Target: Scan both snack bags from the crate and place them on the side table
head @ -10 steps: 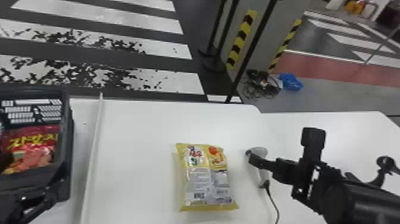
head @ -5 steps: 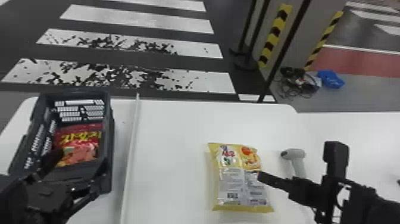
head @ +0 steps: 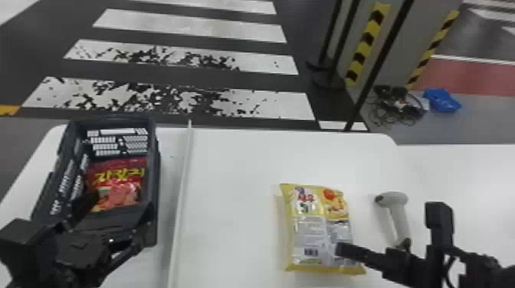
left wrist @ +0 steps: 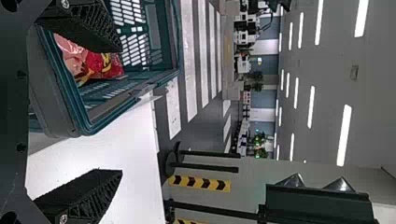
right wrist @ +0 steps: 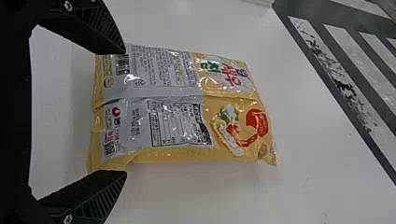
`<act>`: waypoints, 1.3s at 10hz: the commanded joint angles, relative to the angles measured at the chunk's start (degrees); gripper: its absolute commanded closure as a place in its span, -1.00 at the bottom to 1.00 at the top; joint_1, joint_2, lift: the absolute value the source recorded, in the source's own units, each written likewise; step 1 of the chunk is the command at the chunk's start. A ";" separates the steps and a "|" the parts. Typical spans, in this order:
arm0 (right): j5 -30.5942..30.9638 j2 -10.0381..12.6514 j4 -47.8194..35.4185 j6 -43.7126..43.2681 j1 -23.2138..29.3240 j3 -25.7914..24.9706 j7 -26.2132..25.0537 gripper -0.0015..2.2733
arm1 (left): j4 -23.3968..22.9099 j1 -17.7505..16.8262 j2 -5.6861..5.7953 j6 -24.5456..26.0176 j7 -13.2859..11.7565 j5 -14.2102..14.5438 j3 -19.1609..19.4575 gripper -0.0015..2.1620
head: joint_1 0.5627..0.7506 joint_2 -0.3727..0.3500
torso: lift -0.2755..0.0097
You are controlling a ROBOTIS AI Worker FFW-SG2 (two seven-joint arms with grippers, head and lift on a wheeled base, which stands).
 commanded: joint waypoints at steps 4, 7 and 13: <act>2.18 -3.40 9.61 -2.48 -3.84 0.47 4.42 -0.94 | 0.35 -0.10 -0.13 0.00 0.00 0.00 -0.08 -0.93 | 0.41 -0.45 | 0.26; 3.06 -4.28 13.13 -3.71 -4.81 1.61 5.47 -0.95 | 0.70 -0.36 -0.22 0.00 0.00 0.00 -0.16 -0.93 | 0.41 -0.47 | 0.26; 5.61 -4.72 14.36 -3.35 -5.42 1.96 7.58 0.99 | 0.70 -0.36 -0.04 0.00 0.00 0.00 -0.16 -0.93 | 0.41 -0.48 | 0.26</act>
